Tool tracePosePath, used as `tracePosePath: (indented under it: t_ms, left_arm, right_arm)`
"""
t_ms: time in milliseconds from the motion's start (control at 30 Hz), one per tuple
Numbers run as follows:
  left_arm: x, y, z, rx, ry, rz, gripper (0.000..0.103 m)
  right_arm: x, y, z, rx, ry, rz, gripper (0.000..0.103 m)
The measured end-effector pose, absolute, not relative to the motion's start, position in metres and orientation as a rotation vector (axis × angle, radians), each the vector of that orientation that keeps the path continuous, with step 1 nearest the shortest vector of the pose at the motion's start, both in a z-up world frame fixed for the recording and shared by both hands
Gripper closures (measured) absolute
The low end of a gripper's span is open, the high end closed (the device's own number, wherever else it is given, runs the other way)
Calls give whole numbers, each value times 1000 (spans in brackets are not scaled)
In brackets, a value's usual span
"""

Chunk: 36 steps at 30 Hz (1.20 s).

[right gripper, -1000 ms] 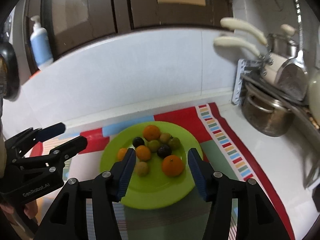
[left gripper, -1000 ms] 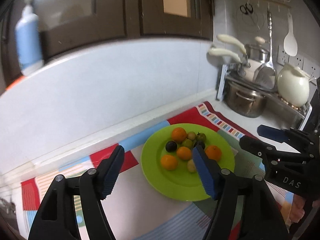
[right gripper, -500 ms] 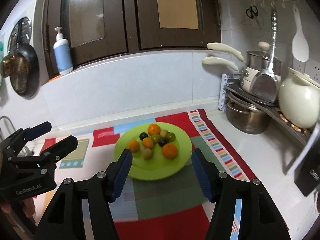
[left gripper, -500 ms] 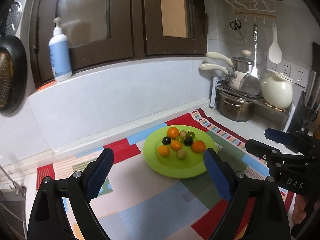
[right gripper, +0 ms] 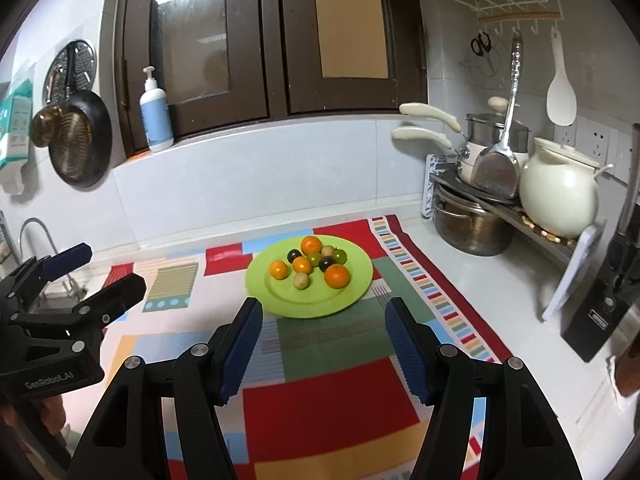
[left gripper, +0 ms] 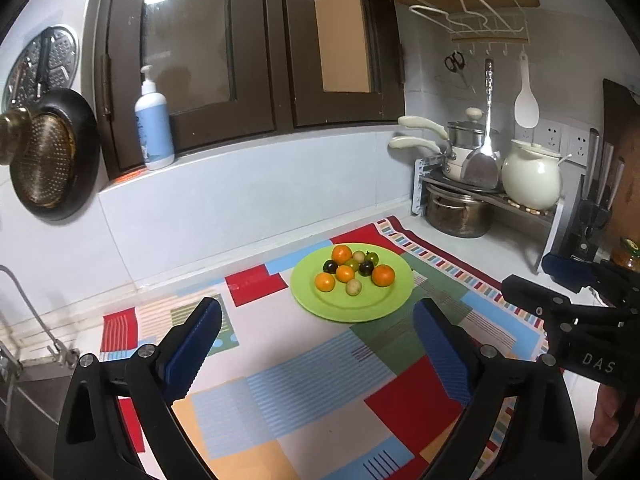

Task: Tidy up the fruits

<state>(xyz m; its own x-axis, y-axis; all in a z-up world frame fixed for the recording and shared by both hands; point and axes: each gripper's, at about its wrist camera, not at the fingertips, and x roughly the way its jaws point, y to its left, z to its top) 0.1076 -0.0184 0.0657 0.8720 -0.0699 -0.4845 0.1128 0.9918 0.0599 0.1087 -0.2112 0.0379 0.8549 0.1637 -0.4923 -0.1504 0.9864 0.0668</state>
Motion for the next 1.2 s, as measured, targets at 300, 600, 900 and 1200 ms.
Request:
tracePosePath:
  t_ms: [300, 600, 900, 1200]
  left_arm:
    - [74, -24, 76, 100, 471, -82, 0]
    - [59, -27, 79, 114, 461, -71, 0]
    - [54, -24, 79, 107, 458, -69, 0]
    - [55, -18, 77, 97, 468, -69, 0]
  right_arm:
    - [72, -214, 44, 29, 508, 170, 31]
    - [56, -218, 45, 29, 504, 169, 31]
    - [51, -217, 46, 15, 499, 172, 31]
    - [49, -213, 47, 1, 494, 168, 31]
